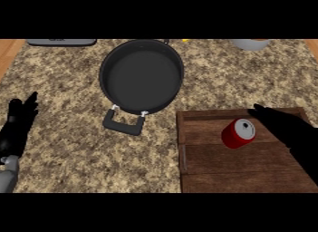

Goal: Pick the can from the tray and place it in the pot

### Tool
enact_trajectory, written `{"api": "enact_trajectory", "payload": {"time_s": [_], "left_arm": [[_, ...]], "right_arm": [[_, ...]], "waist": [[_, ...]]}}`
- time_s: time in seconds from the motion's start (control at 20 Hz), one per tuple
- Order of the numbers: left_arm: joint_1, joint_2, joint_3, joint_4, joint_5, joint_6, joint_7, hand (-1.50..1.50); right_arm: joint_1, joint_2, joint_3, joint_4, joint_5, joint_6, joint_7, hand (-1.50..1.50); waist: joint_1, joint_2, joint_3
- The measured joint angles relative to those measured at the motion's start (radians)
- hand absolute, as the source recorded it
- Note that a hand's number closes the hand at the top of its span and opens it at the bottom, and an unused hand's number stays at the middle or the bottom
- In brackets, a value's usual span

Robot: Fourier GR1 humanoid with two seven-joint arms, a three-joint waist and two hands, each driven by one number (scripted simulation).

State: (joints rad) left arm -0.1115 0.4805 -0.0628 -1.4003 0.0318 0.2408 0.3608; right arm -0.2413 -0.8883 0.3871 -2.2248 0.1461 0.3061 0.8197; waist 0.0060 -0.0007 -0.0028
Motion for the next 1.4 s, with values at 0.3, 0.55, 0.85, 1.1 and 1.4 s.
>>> {"api": "enact_trajectory", "payload": {"time_s": [0.3,0.55,0.85,1.1,1.4], "left_arm": [[0.006,-0.011,0.027,0.006,-0.011,-0.023,-0.009,0.00],[0.029,-0.019,0.045,-0.028,-0.025,-0.041,0.007,0.00],[0.025,-0.047,0.058,-0.031,-0.054,-0.051,0.012,0.00],[0.022,-0.072,0.081,-0.020,-0.083,-0.061,0.002,0.00],[0.029,-0.095,0.103,-0.036,-0.111,-0.081,0.009,0.00]], "right_arm": [[-0.065,0.078,0.016,0.027,-0.021,0.077,0.121,-1.50],[-0.061,0.140,0.006,0.108,0.025,0.106,0.099,-1.50],[-0.041,0.227,0.036,0.212,0.153,0.134,0.045,-1.50],[-0.040,0.306,0.022,0.303,0.257,0.158,-0.028,-1.50],[-0.047,0.384,0.002,0.374,0.366,0.188,-0.082,-1.50]], "waist": [[-0.001,0.000,0.001],[-0.001,0.000,0.002],[-0.002,0.001,0.003],[-0.003,0.001,0.003],[-0.002,0.001,0.003]]}}
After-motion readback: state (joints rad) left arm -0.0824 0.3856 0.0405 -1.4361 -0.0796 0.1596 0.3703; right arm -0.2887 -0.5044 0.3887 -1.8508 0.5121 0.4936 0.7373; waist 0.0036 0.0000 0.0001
